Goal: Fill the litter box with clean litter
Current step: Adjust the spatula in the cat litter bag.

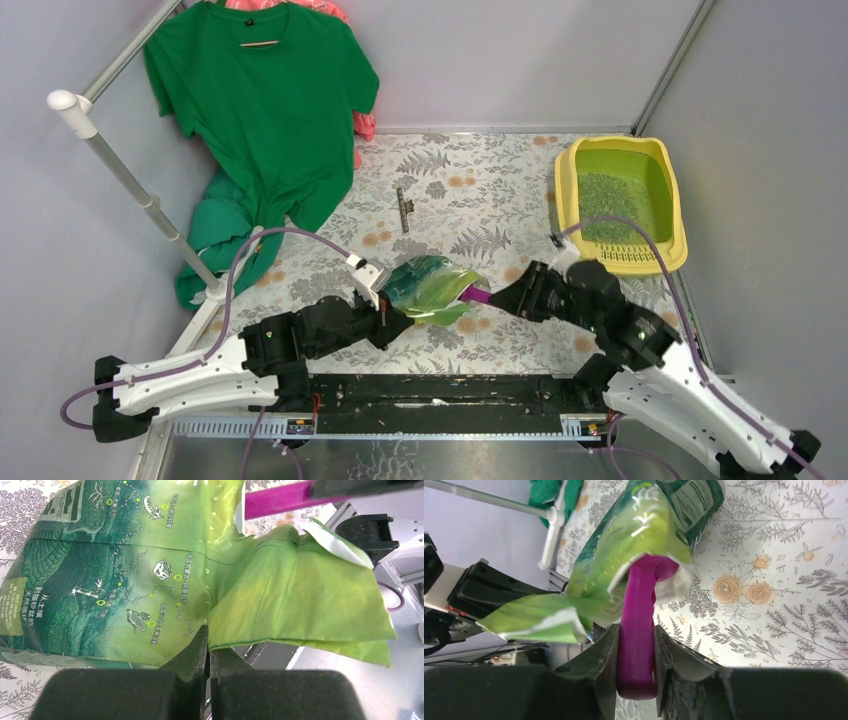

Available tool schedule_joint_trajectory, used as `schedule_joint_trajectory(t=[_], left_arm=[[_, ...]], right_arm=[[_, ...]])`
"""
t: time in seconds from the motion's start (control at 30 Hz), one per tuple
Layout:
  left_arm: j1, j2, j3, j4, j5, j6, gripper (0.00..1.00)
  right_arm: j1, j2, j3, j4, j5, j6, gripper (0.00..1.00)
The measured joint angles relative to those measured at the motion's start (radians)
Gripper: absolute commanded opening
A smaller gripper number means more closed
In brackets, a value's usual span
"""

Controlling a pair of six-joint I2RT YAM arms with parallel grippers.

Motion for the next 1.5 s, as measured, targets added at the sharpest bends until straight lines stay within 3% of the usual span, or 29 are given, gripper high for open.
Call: schedule_joint_trajectory(t=[0.23, 0.47, 0.97, 1.5], left_arm=[[0.0, 0.012, 0.009, 0.0, -0.001, 0.003, 0.01], [0.0, 0.01, 0.013, -0.005, -0.008, 0.005, 0.01], [0.0, -0.021, 0.045, -0.054, -0.099, 0.014, 0.01], [0.0, -0.029, 0.045, -0.09, -0.138, 0.034, 0.0]], right_arm=[[0.0, 0.44, 0.423, -0.253, -0.032, -0.219, 0.0], [0.0, 0.555, 0.556, -0.356, -0.042, -0.335, 0.0], [0.0, 0.756, 0.56, -0.291, -0.211, -0.406, 0.0], [-0.003, 0.929, 0.432, 0.001, -0.492, -0.36, 0.0]])
